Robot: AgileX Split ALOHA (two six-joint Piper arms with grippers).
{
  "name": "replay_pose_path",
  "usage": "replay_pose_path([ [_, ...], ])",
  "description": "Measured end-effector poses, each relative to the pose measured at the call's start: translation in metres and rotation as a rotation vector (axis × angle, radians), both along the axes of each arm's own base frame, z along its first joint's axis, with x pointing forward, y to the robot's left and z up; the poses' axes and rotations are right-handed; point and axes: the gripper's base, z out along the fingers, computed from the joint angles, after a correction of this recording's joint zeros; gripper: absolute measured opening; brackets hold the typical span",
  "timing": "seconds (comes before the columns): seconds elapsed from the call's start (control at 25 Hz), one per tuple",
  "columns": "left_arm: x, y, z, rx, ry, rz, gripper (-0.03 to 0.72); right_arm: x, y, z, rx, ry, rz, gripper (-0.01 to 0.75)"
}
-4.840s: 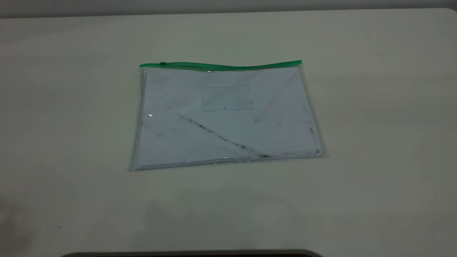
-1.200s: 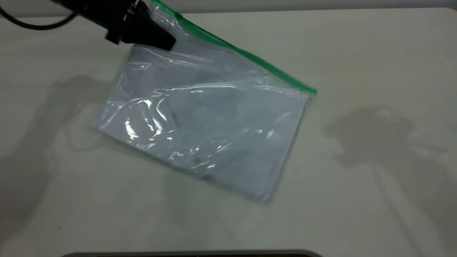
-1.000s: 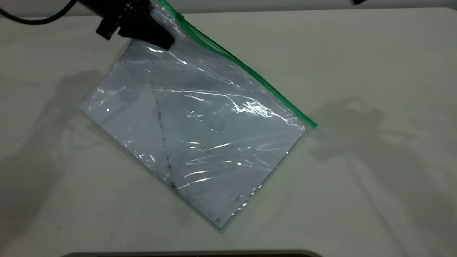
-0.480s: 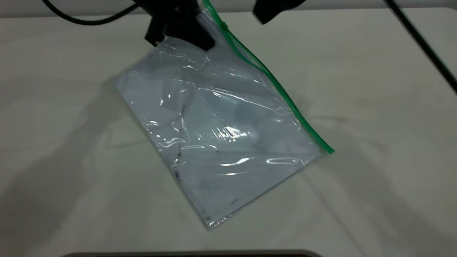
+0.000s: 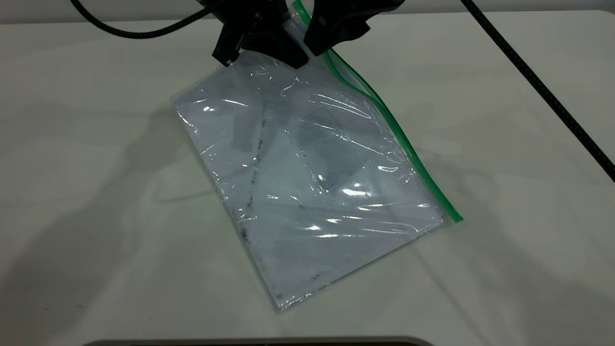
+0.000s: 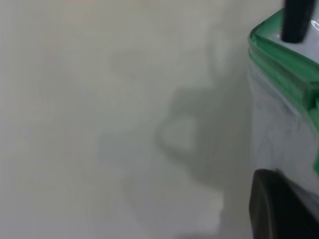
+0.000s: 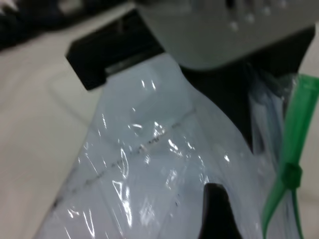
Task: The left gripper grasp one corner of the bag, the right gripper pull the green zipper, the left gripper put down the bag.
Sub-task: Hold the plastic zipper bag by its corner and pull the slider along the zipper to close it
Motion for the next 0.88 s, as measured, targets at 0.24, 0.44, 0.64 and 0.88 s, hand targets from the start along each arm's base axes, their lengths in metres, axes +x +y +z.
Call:
replay_pose_path([
  [0.24,0.001,-0.001,0.001,-0.020,-0.004,0.016,0.053,0.002,0.003,0.003,0.026,-0.053,0.026,0.537],
  [0.44,0.001,-0.002,0.002,-0.030,0.000,0.023,0.053,0.008,0.001,-0.003,0.006,-0.097,0.004,0.537],
  [0.64,0.002,-0.002,0.002,-0.032,0.000,0.025,0.053,0.010,0.001,-0.016,-0.015,-0.089,-0.012,0.537],
  [0.88,0.002,-0.002,0.002,-0.033,0.001,0.025,0.053,0.011,0.000,-0.023,-0.015,-0.072,-0.023,0.466],
])
